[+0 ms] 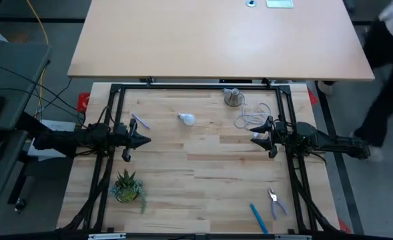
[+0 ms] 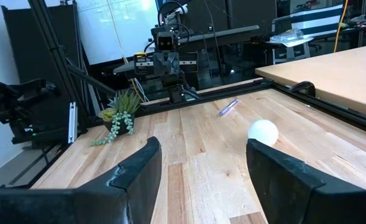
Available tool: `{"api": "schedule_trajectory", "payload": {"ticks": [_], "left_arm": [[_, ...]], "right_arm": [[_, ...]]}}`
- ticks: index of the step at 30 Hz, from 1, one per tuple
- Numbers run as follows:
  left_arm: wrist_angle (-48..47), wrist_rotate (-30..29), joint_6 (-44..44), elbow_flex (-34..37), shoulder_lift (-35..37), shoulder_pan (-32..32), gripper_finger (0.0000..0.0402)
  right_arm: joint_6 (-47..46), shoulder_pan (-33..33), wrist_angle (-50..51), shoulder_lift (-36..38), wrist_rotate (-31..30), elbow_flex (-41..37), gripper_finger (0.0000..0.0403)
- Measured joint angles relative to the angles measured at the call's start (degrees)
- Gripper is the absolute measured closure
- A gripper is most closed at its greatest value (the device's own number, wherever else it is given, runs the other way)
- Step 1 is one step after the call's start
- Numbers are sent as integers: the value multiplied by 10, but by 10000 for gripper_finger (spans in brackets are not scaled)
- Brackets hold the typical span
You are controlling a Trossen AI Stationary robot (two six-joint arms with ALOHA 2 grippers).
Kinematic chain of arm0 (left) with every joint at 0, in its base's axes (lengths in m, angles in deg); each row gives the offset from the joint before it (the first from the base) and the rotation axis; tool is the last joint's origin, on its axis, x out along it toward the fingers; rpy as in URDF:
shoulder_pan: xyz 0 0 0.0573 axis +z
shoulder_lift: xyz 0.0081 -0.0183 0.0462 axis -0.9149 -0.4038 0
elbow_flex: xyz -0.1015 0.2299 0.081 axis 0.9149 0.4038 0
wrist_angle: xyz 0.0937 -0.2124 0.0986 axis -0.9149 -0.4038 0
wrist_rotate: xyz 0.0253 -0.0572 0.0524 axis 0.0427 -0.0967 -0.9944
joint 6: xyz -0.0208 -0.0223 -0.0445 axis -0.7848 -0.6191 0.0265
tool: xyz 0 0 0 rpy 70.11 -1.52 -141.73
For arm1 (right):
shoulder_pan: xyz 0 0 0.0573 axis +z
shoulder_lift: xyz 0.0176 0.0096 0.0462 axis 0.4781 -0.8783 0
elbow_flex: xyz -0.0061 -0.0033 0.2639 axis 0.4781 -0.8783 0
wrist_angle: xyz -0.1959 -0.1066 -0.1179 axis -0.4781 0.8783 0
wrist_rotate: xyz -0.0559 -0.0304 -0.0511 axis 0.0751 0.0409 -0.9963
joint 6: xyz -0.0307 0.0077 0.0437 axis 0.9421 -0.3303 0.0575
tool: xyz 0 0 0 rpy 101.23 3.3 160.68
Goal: Screw lightbulb
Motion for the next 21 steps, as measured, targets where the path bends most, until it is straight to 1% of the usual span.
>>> {"api": "schedule_trajectory", "payload": {"ticks": [12,18,19,21], "left_arm": [[0,0,0,0,0,0,401],[6,-18,0,0,0,1,401],[12,-18,-7,0,0,1,401],[39,-18,-53,0,0,0,401]], "right_arm": [[0,0,0,0,0,0,179],[0,0,0,0,0,0,179],[0,0,0,0,0,0,179],[0,0,0,0,0,0,179]]}}
